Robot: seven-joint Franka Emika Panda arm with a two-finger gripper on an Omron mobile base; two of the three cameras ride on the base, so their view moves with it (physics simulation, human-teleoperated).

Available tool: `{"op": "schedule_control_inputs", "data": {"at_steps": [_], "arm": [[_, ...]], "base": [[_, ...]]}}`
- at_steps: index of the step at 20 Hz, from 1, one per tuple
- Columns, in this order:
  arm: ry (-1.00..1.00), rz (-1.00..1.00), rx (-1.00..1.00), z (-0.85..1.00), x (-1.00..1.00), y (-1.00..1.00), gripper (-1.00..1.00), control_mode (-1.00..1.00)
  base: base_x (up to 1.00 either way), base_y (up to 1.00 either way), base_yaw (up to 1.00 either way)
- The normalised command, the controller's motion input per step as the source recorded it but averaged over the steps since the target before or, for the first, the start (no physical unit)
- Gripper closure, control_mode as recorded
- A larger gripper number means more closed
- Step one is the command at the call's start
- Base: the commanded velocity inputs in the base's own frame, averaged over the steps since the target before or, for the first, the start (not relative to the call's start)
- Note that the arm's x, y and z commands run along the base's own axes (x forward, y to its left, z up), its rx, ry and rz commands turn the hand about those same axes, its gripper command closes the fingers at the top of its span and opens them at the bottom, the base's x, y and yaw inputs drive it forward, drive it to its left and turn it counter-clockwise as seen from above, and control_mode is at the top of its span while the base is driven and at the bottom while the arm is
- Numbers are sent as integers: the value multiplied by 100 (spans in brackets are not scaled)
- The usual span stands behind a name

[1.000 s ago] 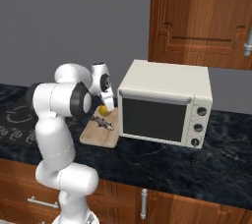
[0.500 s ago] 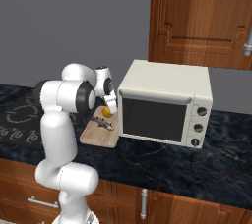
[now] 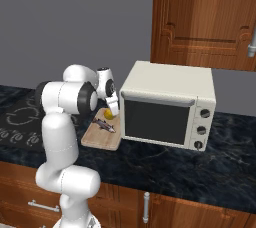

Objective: Retrieve a lemon from the fridge and place it on the cutting board with the fish.

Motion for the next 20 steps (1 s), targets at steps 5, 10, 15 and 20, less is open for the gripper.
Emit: {"op": "schedule_control_inputs", "data": {"at_steps": [5, 10, 15, 20], "arm": [[0, 0, 0, -14, 0, 0, -100, -100], [0, 0, 0, -4, 0, 0, -100, -100], [0, 0, 0, -1, -2, 0, -100, -100], [0, 0, 0, 14, -16, 0, -100, -100]], "base": [[0, 0, 0], [0, 0, 0], [0, 0, 0], [0, 0, 0]]}}
